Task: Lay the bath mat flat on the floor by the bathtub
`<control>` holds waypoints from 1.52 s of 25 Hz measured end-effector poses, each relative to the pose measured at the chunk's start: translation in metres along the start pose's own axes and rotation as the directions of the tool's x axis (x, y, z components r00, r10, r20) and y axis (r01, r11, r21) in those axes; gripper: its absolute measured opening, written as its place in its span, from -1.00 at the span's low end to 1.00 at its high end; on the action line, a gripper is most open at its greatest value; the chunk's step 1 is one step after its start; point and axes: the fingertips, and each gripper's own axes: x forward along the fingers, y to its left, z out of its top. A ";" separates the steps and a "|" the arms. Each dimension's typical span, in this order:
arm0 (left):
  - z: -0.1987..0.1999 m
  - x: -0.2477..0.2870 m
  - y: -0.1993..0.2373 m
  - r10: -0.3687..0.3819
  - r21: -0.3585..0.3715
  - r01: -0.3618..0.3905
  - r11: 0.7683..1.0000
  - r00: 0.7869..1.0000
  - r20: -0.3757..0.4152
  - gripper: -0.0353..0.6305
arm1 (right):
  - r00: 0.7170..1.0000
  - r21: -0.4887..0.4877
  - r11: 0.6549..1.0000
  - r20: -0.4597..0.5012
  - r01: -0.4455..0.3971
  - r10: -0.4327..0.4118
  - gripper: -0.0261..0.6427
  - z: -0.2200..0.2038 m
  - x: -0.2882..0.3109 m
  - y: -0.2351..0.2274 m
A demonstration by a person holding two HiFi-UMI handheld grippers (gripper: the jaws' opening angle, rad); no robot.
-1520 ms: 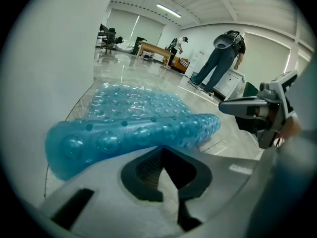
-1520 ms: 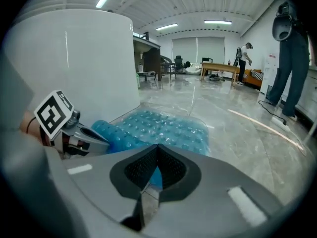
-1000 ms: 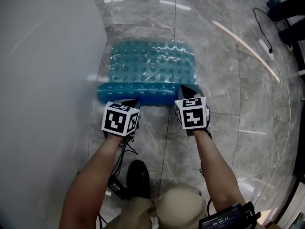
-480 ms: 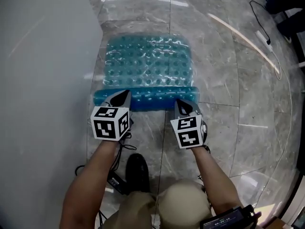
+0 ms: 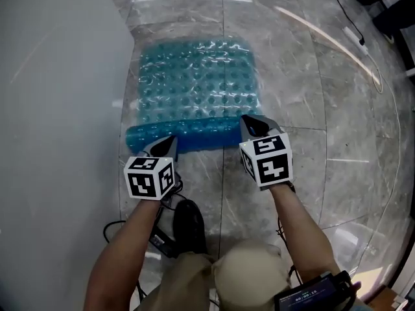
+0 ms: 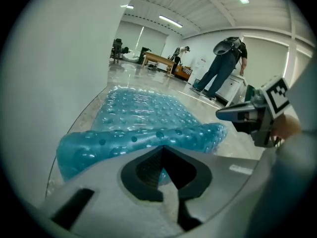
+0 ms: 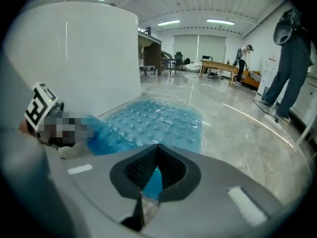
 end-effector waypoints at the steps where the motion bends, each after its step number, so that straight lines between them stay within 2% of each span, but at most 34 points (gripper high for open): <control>1: -0.005 -0.002 -0.003 0.007 0.025 -0.007 1.000 1.000 -0.007 -0.88 | 1.000 -0.005 1.000 -0.018 0.002 -0.002 -0.90 -0.002 0.005 0.000; 3: -0.009 -0.005 -0.008 0.023 0.073 -0.021 0.997 1.000 -0.020 -0.87 | 0.998 -0.009 1.000 -0.057 0.015 -0.016 -0.90 -0.009 0.013 -0.001; 5: -0.008 -0.007 -0.013 0.024 0.091 -0.022 0.996 0.999 -0.025 -0.87 | 0.996 0.006 0.999 -0.085 0.032 -0.032 -0.90 -0.018 0.019 -0.005; 9: 0.002 -0.024 -0.018 0.015 0.070 -0.018 0.997 0.999 0.045 -0.87 | 0.996 0.040 0.998 -0.069 0.053 -0.050 -0.90 -0.030 0.020 -0.002; 14: 0.012 -0.025 -0.010 0.068 0.081 -0.074 0.994 0.995 0.074 -0.87 | 0.996 -0.038 0.998 -0.073 0.053 -0.056 -0.90 -0.062 -0.006 0.023; 17: 0.014 -0.024 -0.001 0.119 0.114 -0.124 0.986 0.992 0.051 -0.87 | 0.996 -0.076 0.996 -0.081 0.042 -0.048 -0.90 -0.088 -0.021 0.035; 21: -0.004 -0.025 -0.004 0.126 0.184 -0.122 0.975 0.992 -0.010 -0.87 | 0.996 -0.082 0.997 -0.087 -0.009 0.002 -0.90 -0.088 -0.036 0.043; 22: -0.007 -0.027 -0.006 0.126 0.186 -0.121 0.975 0.992 -0.013 -0.87 | 0.997 -0.071 0.997 -0.070 -0.025 0.020 -0.90 -0.080 -0.041 0.044; 26: -0.027 -0.038 -0.013 0.097 0.116 -0.094 0.989 0.995 -0.020 -0.87 | 0.999 -0.047 0.998 0.004 -0.046 0.047 -0.90 -0.049 -0.047 0.041; 30: -0.053 -0.047 -0.022 0.073 0.138 -0.063 0.988 0.995 -0.068 -0.87 | 0.998 -0.073 0.996 -0.018 -0.060 0.059 -0.90 -0.046 -0.030 0.050; 33: -0.066 -0.053 -0.025 0.063 0.139 -0.051 0.989 0.995 -0.080 -0.87 | 0.997 -0.132 0.990 -0.062 -0.049 0.041 -0.90 -0.056 -0.018 0.060; 35: -0.064 -0.057 -0.026 0.050 0.134 -0.040 0.990 0.996 -0.074 -0.87 | 0.996 -0.164 0.986 -0.089 -0.036 0.022 -0.90 -0.066 -0.013 0.063; 38: -0.045 -0.069 -0.027 0.034 0.102 -0.033 0.994 0.999 -0.009 -0.87 | 0.996 -0.108 0.993 -0.081 -0.053 0.044 -0.91 -0.079 -0.016 0.065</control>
